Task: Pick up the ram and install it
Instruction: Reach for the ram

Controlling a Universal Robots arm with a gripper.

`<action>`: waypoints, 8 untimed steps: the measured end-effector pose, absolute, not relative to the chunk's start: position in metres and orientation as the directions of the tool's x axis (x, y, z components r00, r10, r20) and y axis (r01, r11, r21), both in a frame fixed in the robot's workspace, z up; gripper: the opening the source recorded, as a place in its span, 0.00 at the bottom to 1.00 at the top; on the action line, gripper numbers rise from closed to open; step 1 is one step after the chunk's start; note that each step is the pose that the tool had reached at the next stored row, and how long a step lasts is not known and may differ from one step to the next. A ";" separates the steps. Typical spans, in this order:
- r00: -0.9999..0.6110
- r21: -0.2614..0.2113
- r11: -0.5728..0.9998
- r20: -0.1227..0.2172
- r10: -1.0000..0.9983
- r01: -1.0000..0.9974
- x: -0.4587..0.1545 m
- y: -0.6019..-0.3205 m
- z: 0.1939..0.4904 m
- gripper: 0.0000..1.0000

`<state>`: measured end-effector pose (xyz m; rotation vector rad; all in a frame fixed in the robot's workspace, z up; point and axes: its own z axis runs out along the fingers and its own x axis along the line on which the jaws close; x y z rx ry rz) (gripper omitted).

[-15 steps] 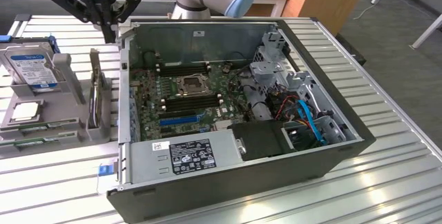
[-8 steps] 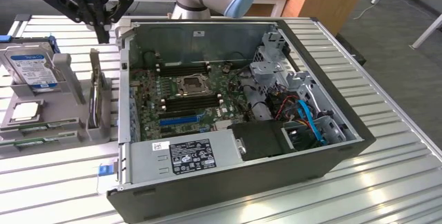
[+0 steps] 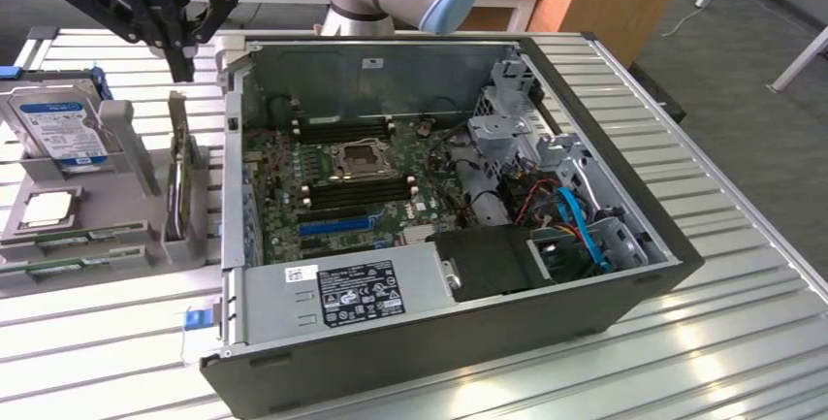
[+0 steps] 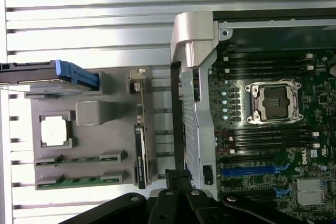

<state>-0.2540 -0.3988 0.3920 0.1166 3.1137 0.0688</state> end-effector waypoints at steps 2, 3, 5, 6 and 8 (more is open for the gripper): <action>-0.997 0.045 0.996 -0.023 0.075 0.074 -0.257 -0.399 0.392 0.10; -0.997 0.045 0.996 -0.023 0.075 0.074 -0.258 -0.399 0.392 0.10; -0.997 0.045 0.996 -0.023 0.075 0.074 -0.260 -0.399 0.392 0.10; -0.997 0.045 0.996 -0.023 0.075 0.074 -0.262 -0.399 0.392 0.10; -0.997 0.045 0.996 -0.023 0.075 0.074 -0.265 -0.399 0.392 0.10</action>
